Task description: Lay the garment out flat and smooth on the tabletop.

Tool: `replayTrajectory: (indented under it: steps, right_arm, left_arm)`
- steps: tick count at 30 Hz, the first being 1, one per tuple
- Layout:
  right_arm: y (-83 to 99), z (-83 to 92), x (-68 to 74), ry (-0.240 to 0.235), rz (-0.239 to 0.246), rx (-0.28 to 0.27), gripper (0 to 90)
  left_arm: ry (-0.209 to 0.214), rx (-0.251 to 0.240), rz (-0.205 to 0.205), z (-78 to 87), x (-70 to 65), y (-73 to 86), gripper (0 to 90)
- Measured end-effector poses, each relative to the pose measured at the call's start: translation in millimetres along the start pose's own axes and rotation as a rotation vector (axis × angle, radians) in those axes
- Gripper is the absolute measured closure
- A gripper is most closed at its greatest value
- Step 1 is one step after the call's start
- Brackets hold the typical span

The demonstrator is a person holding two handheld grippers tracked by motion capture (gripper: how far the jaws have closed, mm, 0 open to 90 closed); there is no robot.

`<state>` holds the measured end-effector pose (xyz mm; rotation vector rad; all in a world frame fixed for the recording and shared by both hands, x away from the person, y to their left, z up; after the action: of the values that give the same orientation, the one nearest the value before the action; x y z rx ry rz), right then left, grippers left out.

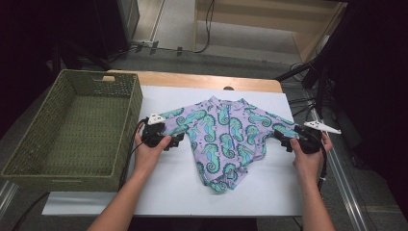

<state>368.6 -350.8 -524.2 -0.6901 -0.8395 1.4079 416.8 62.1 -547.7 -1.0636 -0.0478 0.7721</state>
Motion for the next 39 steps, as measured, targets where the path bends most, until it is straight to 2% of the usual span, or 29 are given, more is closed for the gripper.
replayTrajectory:
  steps: [1,3,5,6,7,8,9,10,13,14,15,16,21,24,25,26,27,28,29,30,31,32,35,36,37,39]
  right_arm:
    - [1.5,2.6,3.2,-0.004,0.009,-0.002,0.0]
    - [4.2,7.3,9.5,-0.010,0.027,-0.008,0.0]
    - [5.8,9.8,13.2,-0.016,0.031,-0.008,0.0]
    - [8.8,14.4,20.7,-0.031,0.041,-0.009,0.0]
    - [10.2,16.7,24.3,-0.036,0.047,-0.011,0.0]
    - [11.8,19.1,28.5,-0.041,0.052,-0.011,0.0]
    - [13.3,21.2,32.3,-0.043,0.066,-0.014,0.0]
    - [15.1,23.3,36.3,-0.046,0.075,-0.016,0.0]
    - [19.5,27.0,44.7,-0.054,0.093,-0.015,0.0]
    - [25.2,29.7,53.3,-0.064,0.114,-0.014,0.0]
    - [28.5,30.8,58.1,-0.072,0.121,-0.011,0.0]
    - [31.7,31.7,62.7,-0.081,0.127,-0.011,0.0]
    - [48.1,36.4,81.6,-0.111,0.154,-0.002,1.9]
    - [53.6,39.2,88.5,-0.120,0.173,0.002,2.5]
    - [57.2,41.9,95.1,-0.135,0.174,0.004,3.4]
    - [57.2,41.9,95.1,-0.135,0.174,0.004,3.4]
    - [60.2,43.5,99.7,-0.144,0.176,0.004,4.3]
    - [60.2,43.5,99.7,-0.144,0.176,0.004,4.3]
    - [63.1,45.0,103.4,-0.151,0.172,0.007,6.4]
    - [64.7,45.4,105.0,-0.153,0.174,0.007,8.2]
    - [66.2,45.9,106.7,-0.155,0.179,0.008,10.6]
    - [67.7,46.6,108.0,-0.151,0.180,0.012,12.2]
    - [71.4,48.3,110.7,-0.157,0.175,0.021,12.4]
    - [72.8,48.4,111.4,-0.161,0.178,0.023,12.8]
    - [74.4,48.7,112.3,-0.162,0.180,0.027,13.0]
    - [78.0,50.1,115.3,-0.174,0.180,0.046,13.5]
  left_arm:
    - [0.013,-0.009,-0.002,0.8,-2.9,-0.9,0.6]
    - [0.048,-0.019,-0.008,1.7,-9.6,-2.1,0.0]
    - [0.043,-0.017,-0.019,1.6,-12.5,-2.2,0.0]
    - [0.056,-0.006,-0.046,1.4,-20.0,-1.6,0.0]
    - [0.056,-0.006,-0.046,1.4,-20.0,-1.6,0.0]
    - [0.062,-0.007,-0.064,2.6,-27.5,-1.5,0.0]
    - [0.062,-0.007,-0.064,2.6,-27.5,-1.5,0.0]
    - [0.083,-0.003,-0.065,3.5,-35.2,-0.8,0.0]
    - [0.108,0.004,-0.076,4.0,-43.1,1.0,0.0]
    - [0.119,0.006,-0.088,4.6,-50.3,3.0,0.0]
    - [0.119,0.006,-0.088,4.6,-50.3,3.0,0.0]
    - [0.127,0.006,-0.100,5.8,-57.3,5.2,0.0]
    - [0.147,0.019,-0.134,7.4,-75.2,11.9,0.0]
    - [0.154,0.026,-0.135,7.5,-82.8,16.0,0.0]
    - [0.168,0.034,-0.141,6.6,-91.2,21.4,0.0]
    - [0.168,0.034,-0.141,6.6,-91.2,21.4,0.0]
    - [0.193,0.035,-0.141,5.3,-100.4,27.1,0.0]
    - [0.193,0.035,-0.141,5.3,-100.4,27.1,0.0]
    - [0.222,0.041,-0.153,4.2,-110.3,32.8,0.0]
    - [0.226,0.050,-0.164,3.3,-115.0,35.6,0.0]
    - [0.226,0.050,-0.164,3.3,-115.0,35.6,1.6]
    - [0.222,0.062,-0.181,1.8,-124.2,39.9,4.2]
    - [0.234,0.084,-0.201,-1.9,-138.7,45.9,9.0]
    - [0.234,0.084,-0.201,-1.9,-138.7,45.9,12.1]
    - [0.244,0.107,-0.216,-5.5,-148.5,50.1,13.1]
    - [0.230,0.141,-0.227,-10.1,-154.9,54.2,16.4]
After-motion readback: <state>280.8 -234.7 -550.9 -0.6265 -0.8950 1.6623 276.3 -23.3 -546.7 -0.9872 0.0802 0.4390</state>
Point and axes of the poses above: each handheld gripper's, and its own axes: z roughly backward along the jaws, y roughly out of its underside, x roughly to its left, the point moved 8 cm from there along -z, roughly forward along the jaws, and after that the axes turned 15 degrees about y, right-handed, at the moved point
